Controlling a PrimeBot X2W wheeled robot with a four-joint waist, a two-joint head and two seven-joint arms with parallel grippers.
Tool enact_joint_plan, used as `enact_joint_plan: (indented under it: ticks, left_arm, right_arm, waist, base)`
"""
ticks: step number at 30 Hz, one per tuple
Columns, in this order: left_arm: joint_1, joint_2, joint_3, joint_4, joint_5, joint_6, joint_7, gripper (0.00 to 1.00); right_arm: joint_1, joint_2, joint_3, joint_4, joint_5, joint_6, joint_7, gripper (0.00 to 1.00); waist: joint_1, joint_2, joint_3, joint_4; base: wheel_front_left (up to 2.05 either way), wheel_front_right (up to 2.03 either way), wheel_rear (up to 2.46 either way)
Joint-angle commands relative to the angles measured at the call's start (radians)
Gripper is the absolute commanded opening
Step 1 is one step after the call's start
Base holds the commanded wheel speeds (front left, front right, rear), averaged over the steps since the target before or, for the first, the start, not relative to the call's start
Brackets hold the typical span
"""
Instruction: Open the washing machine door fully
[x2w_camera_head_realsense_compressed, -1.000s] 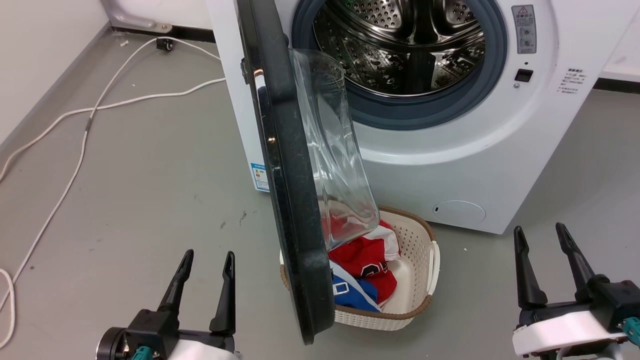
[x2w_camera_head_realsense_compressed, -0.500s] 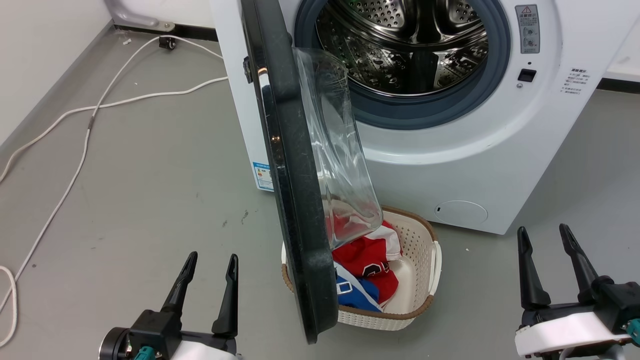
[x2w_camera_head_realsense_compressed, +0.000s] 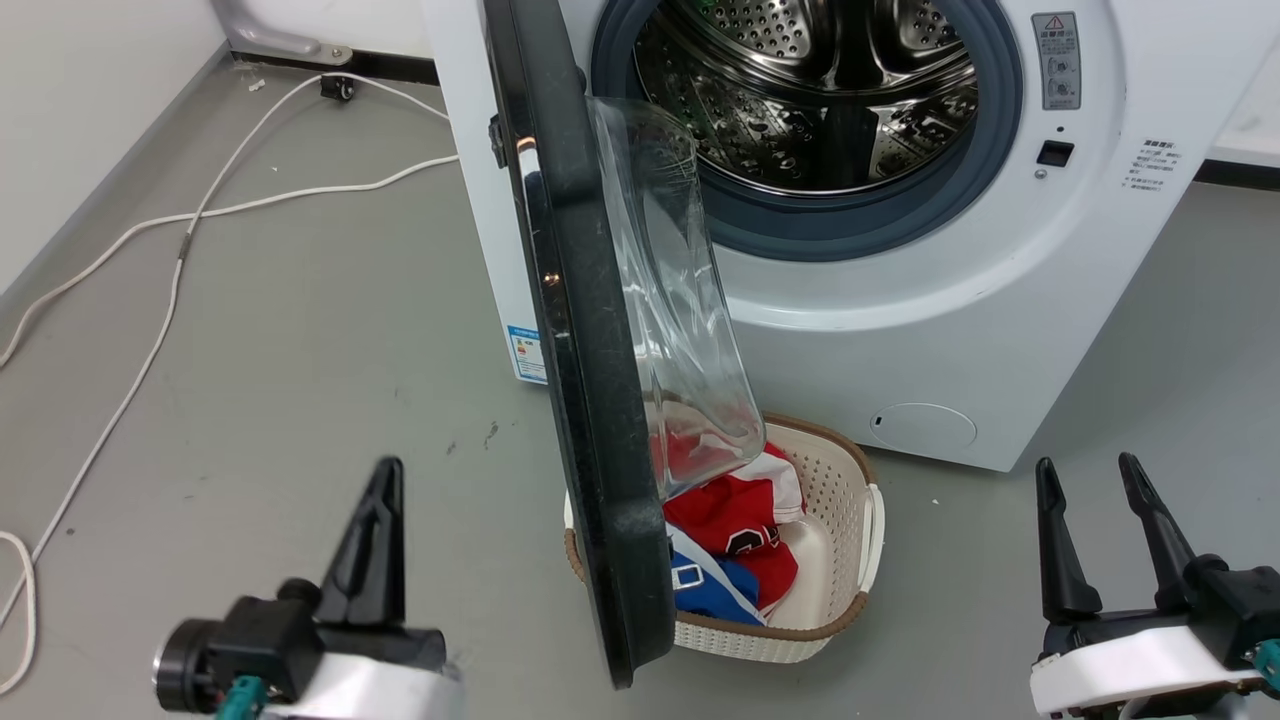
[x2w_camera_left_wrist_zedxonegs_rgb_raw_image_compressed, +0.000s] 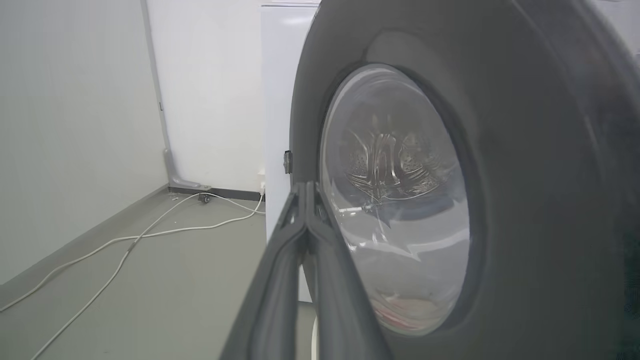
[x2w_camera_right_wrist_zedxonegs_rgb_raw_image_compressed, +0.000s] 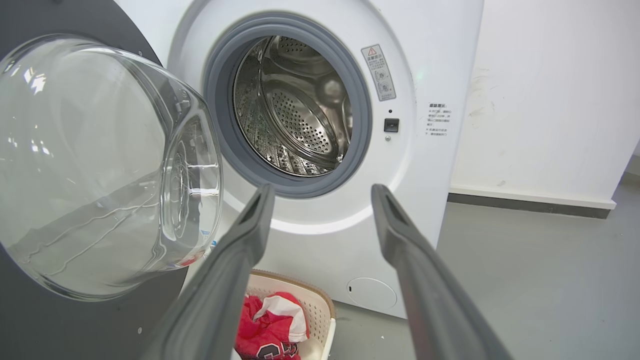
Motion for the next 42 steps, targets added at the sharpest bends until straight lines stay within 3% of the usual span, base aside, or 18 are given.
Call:
enact_joint_plan:
  ticks: [1, 11, 18, 32, 42]
  left_arm:
    - [-0.021, -0.001, 0.007, -0.02, -0.002, 0.003, -0.003, 0.0]
    - [-0.156, -0.001, 0.015, -0.218, 0.018, 0.028, -0.003, 0.0]
    - [-0.234, -0.001, -0.062, -0.286, 0.038, 0.019, -0.003, 0.0]
    - [-0.138, 0.003, -0.327, -0.167, 0.065, -0.013, -0.003, 0.0]
    - [-0.1, 0.013, -0.402, 0.017, 0.057, -0.022, 0.004, 0.0]
  right_arm:
    - [0.005, 0.004, -0.001, 0.002, 0.005, -0.001, -0.002, 1.0]
    - [0.004, 0.004, 0.006, 0.018, 0.01, -0.001, -0.002, 1.0]
    - [0.001, 0.004, 0.01, 0.025, 0.018, -0.001, -0.002, 1.0]
    - [0.021, 0.003, 0.012, 0.039, 0.042, -0.001, -0.002, 1.0]
    - [0.021, 0.003, 0.014, 0.042, 0.05, -0.001, -0.002, 1.0]
  waist:
    - [0.0, 0.0, -0.001, 0.001]
    - [0.0, 0.0, -0.018, 0.008]
    - [0.0, 0.0, -0.029, 0.002]
    - [0.0, 0.0, -0.052, -0.018]
    - [0.0, 0.0, -0.049, -0.015]
  base:
    - [0.0, 0.0, 0.0]
    - [0.0, 0.0, 0.0]
    - [0.0, 0.0, 0.0]
    - [0.0, 0.0, 0.0]
    - [0.0, 0.0, 0.0]
